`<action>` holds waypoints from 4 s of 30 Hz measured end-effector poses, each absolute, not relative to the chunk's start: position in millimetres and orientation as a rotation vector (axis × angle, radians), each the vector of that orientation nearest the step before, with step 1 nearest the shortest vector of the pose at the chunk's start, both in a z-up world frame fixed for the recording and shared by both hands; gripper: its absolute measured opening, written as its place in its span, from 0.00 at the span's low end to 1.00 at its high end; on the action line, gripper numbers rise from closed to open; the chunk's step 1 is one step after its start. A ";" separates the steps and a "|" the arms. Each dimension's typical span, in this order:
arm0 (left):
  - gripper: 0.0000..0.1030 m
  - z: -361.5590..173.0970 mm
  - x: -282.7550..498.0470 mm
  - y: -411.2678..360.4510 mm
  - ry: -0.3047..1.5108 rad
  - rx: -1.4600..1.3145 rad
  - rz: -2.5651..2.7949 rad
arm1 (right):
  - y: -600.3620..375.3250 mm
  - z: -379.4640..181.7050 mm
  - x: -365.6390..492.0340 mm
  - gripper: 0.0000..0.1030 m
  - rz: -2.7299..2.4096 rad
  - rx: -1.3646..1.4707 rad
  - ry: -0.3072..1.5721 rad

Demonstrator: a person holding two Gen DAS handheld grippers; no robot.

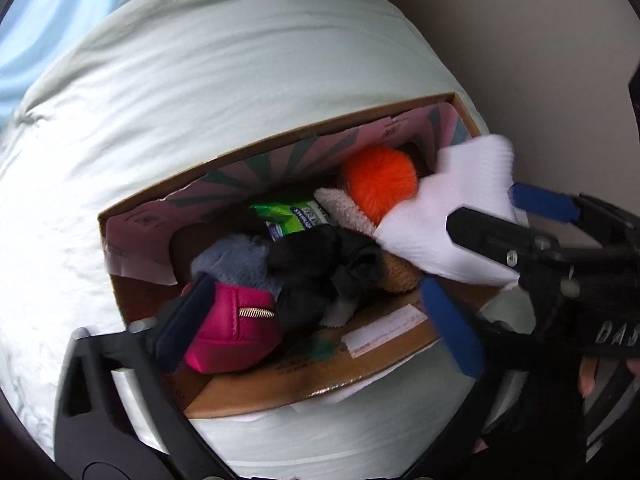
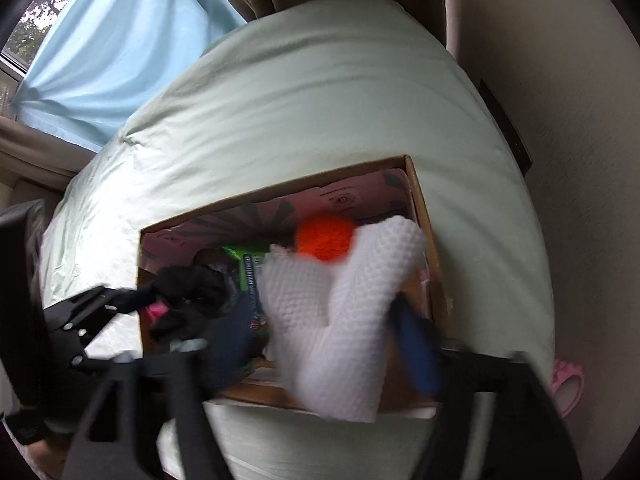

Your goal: Organize soft objects

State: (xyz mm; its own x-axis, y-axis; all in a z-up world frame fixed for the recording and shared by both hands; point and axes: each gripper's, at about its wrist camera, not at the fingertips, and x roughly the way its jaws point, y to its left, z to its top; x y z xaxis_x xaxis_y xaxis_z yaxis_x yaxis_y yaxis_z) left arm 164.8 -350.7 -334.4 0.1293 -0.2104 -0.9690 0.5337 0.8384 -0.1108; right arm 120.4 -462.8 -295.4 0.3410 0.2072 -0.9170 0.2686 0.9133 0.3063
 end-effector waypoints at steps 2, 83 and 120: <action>1.00 -335.1 160.9 -345.0 1.347 0.287 -0.545 | -465.3 -297.6 118.9 0.84 -0.071 0.455 1.251; 1.00 17.0 -17.9 34.8 0.458 0.026 -0.203 | -171.3 43.1 -31.7 1.00 -0.118 0.058 0.511; 1.00 16.3 -24.1 30.4 0.436 0.025 -0.152 | -169.9 44.2 -31.6 1.00 -0.113 0.071 0.495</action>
State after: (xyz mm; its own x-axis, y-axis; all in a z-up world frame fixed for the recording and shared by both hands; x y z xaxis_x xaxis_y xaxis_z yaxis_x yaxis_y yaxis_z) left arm -24.1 30.4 16.3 0.8954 -0.1410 -0.4223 0.1518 0.9884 -0.0080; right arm -31.6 -169.9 44.2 0.8739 -0.0911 -0.4775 0.1253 0.9913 0.0402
